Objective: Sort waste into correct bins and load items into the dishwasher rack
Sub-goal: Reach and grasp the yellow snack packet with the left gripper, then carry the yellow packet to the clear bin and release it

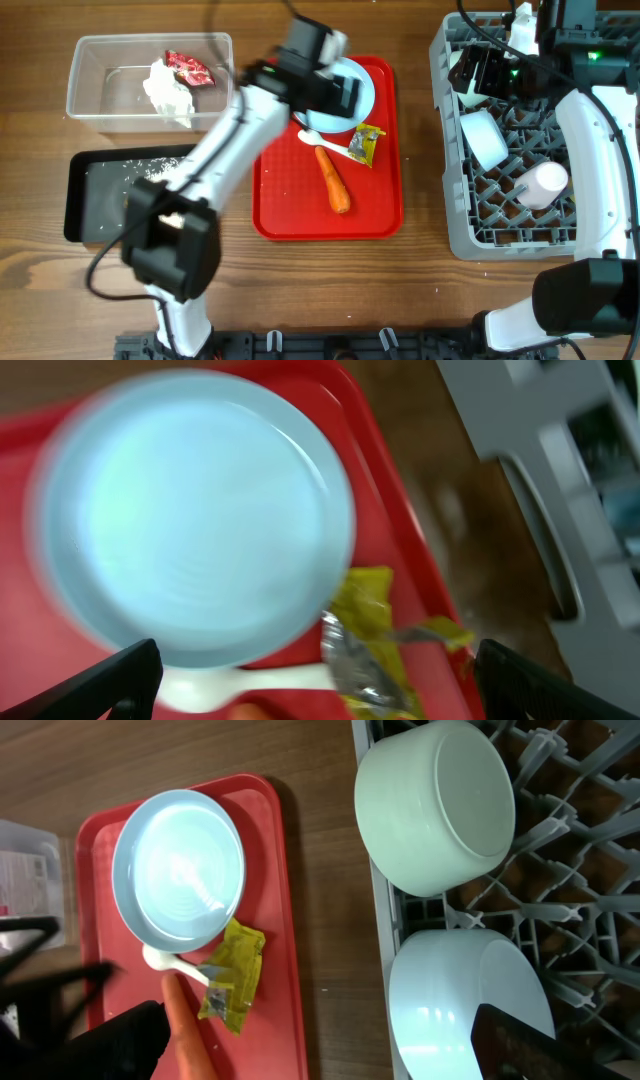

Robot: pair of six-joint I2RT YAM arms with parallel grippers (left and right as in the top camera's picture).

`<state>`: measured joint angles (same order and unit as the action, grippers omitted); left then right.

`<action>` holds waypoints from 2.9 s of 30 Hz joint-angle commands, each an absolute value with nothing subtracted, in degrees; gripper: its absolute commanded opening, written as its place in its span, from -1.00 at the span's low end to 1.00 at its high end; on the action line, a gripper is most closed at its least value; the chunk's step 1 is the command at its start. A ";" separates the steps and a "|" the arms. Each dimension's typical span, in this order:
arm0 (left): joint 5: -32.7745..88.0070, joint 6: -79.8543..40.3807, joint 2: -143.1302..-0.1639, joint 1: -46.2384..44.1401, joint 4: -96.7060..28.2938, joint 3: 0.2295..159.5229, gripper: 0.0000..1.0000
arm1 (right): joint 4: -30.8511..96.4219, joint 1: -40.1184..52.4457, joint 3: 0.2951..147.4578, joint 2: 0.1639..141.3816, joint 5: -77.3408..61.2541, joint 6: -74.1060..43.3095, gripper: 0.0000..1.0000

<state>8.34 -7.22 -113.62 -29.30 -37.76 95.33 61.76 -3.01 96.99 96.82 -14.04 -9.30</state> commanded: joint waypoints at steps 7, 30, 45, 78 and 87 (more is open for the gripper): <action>8.95 -5.96 -121.95 -37.36 -38.20 95.57 0.81 | 62.61 -3.09 97.01 95.53 -12.05 -7.60 0.99; 9.63 -8.40 -126.50 -38.57 -39.38 95.13 -0.92 | 63.20 -3.09 97.01 95.53 -11.57 -7.46 0.99; 4.25 -8.60 -116.71 -38.72 -44.16 97.71 -0.92 | 63.53 -3.09 97.01 95.53 -11.57 -7.44 0.99; 12.10 7.09 -120.79 -41.21 -58.87 97.41 0.51 | 63.66 -3.09 97.01 95.53 -11.38 -7.40 0.99; 5.78 5.10 -125.69 -43.40 -57.23 97.41 0.33 | 63.72 -3.09 97.01 95.53 -11.40 -7.29 0.99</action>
<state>10.02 5.82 -125.49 -43.59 -57.87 97.45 63.51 -3.01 96.99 96.82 -12.34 -8.03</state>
